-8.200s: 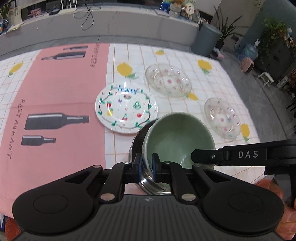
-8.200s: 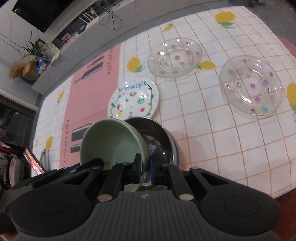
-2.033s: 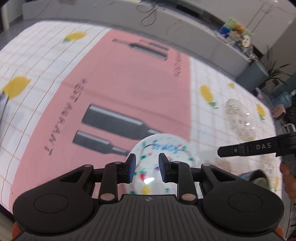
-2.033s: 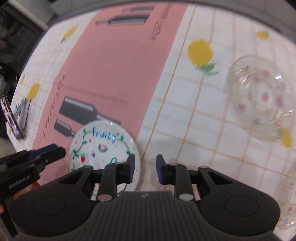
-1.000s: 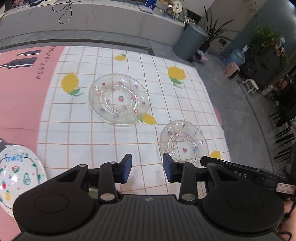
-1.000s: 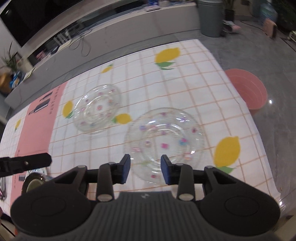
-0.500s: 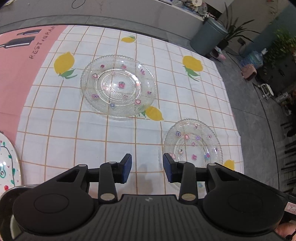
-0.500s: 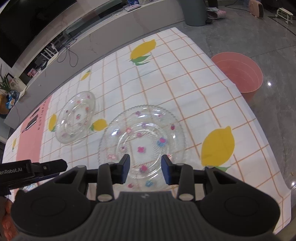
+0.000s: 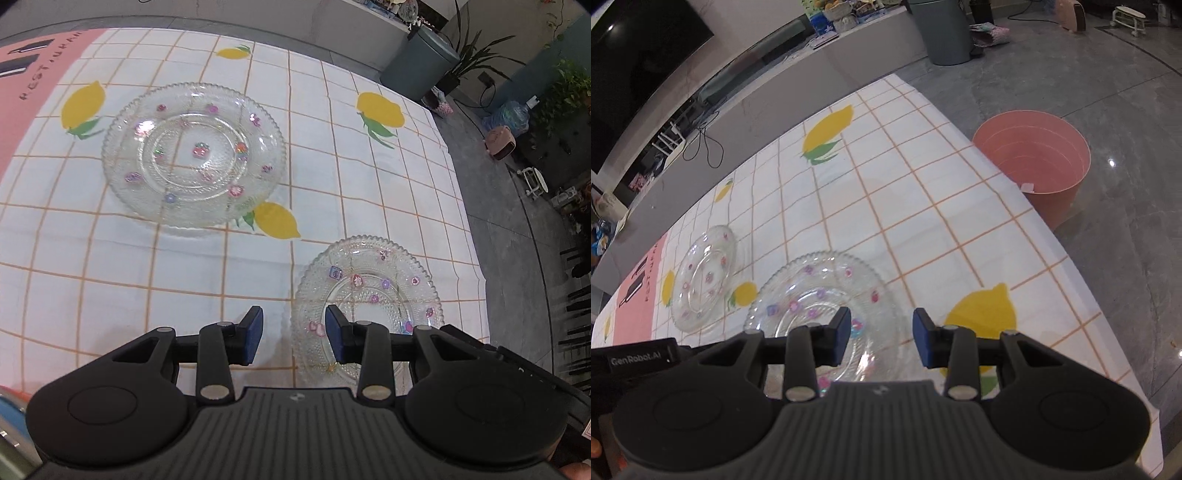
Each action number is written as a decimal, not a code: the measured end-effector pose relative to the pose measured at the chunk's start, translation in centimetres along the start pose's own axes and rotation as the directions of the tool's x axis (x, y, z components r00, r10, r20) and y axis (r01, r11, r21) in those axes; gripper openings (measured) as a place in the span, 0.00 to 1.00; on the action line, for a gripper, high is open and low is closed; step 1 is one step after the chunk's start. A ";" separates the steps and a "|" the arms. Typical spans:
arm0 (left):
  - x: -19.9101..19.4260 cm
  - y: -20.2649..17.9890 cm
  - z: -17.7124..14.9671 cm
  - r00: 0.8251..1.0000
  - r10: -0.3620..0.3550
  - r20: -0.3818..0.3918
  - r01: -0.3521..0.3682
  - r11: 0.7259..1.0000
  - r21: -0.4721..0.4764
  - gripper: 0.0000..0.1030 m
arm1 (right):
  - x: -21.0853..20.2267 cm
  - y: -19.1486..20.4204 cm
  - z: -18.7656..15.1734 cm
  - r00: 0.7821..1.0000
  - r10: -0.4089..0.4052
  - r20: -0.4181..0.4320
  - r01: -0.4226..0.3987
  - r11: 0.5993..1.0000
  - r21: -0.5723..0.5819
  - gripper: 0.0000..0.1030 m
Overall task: Organize plates and bowls
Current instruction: 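Move both tools to a clear glass plate and grasp its rim, then lift the glass plate with both tools and carry it over the 'Fruity' plate, then lower the clear glass plate onto the 'Fruity' plate with both tools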
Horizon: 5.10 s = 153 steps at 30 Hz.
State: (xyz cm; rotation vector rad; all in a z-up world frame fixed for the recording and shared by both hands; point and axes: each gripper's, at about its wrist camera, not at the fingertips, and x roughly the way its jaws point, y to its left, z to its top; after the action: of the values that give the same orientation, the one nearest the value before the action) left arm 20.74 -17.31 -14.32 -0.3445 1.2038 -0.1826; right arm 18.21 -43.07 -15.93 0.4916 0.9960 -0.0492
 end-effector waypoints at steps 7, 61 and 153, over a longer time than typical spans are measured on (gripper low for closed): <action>1.2 -0.1 -0.4 1.000 -0.013 -0.004 0.013 1.000 0.014 0.26 | 1.2 -1.3 -0.3 0.999 0.029 -0.030 -0.028 0.998 0.050 0.18; -20.8 14.8 -0.6 0.955 -0.010 0.298 0.063 0.983 -0.171 0.14 | -7.7 19.2 -4.0 0.967 0.256 -0.020 -0.256 0.959 -0.119 0.07; -17.1 31.8 -6.8 0.986 0.152 0.067 -0.120 0.931 -0.344 0.30 | 6.8 39.0 -15.1 0.898 -0.189 -0.396 -0.162 0.696 -0.699 0.09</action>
State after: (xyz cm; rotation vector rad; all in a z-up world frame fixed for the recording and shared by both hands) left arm 6.95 16.65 -12.76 -0.5622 1.1612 0.1645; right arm 20.17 -0.84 -13.57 -0.2649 1.3683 0.4589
